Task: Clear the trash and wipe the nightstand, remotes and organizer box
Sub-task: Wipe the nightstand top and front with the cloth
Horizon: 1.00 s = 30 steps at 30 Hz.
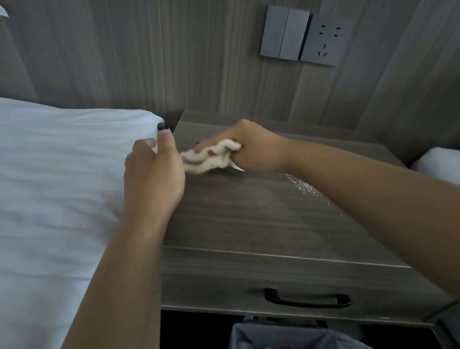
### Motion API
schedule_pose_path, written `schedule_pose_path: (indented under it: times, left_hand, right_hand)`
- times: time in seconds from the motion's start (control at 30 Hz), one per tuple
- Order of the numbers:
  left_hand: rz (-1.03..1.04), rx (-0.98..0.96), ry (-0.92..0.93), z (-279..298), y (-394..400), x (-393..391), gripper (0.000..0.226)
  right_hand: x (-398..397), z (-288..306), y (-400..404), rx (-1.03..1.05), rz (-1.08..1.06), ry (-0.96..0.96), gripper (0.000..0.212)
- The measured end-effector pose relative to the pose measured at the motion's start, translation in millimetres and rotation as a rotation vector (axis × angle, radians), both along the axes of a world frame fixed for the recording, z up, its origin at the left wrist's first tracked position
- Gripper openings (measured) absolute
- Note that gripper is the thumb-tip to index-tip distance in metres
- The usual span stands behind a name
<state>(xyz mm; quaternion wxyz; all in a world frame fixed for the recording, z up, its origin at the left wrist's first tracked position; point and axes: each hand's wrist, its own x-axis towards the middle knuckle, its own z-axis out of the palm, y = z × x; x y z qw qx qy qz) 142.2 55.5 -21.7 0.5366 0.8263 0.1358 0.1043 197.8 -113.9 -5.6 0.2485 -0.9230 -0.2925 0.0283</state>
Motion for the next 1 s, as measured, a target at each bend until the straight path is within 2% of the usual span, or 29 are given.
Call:
schedule_pose_path:
  times: [0.07, 0.17, 0.27, 0.37, 0.4, 0.5, 0.57, 0.67, 0.73, 0.83, 0.93, 1.0]
  left_hand:
    - [0.019, -0.005, -0.066, 0.4, -4.2, 1.8, 0.057]
    - [-0.019, 0.039, -0.146, -3.5, -6.8, 6.6, 0.053]
    - [-0.098, 0.055, -0.153, -6.6, -15.8, 9.4, 0.044]
    - [-0.239, 0.120, -0.182, -8.9, -37.8, 8.8, 0.043]
    - [-0.302, 0.177, -0.210, -10.0, -45.3, 7.8, 0.045]
    - [-0.521, 0.457, -0.275, -14.0, -63.3, 5.8, 0.049]
    - [-0.598, 0.533, -0.252, -14.4, -69.2, 6.5, 0.050]
    - [-0.617, 0.528, -0.226, -14.7, -71.2, 8.8, 0.048]
    - [-0.626, 0.523, -0.222, -13.7, -73.0, 9.2, 0.048]
    - [-0.650, 0.509, -0.259, -10.5, -81.7, 7.6, 0.047]
    - [-0.694, 0.496, -0.282, -9.7, -95.6, 0.7, 0.047]
    - [-0.717, 0.495, -0.306, -9.5, -103.2, -4.2, 0.047]
  right_hand:
    - [27.3, -11.1, 13.1, -0.162, -0.069, -0.055, 0.052]
    - [28.0, -29.7, 16.7, -0.351, -0.003, -0.183, 0.046]
    - [6.5, -21.3, -7.2, -0.227, 0.070, -0.097, 0.043]
    - [7.3, 4.3, -57.6, 0.008, -0.133, -0.019, 0.044]
    - [11.8, 12.5, -76.0, 0.030, -0.224, -0.014, 0.042]
    - [34.3, 17.9, -124.6, -0.179, -0.437, 0.013, 0.037]
    - [53.8, 6.7, -146.6, -0.269, -0.570, 0.110, 0.035]
    - [61.7, -11.5, -153.3, -0.454, -0.585, 0.072, 0.034]
    - [43.9, -14.5, -147.1, -0.490, -0.456, 0.008, 0.040]
    - [7.4, -6.5, -150.2, -0.360, -0.306, -0.015, 0.052]
    - [2.5, 14.3, -187.9, -0.182, -0.438, -0.021, 0.037]
    - [15.9, 18.4, -222.9, -0.207, -0.560, -0.006, 0.031]
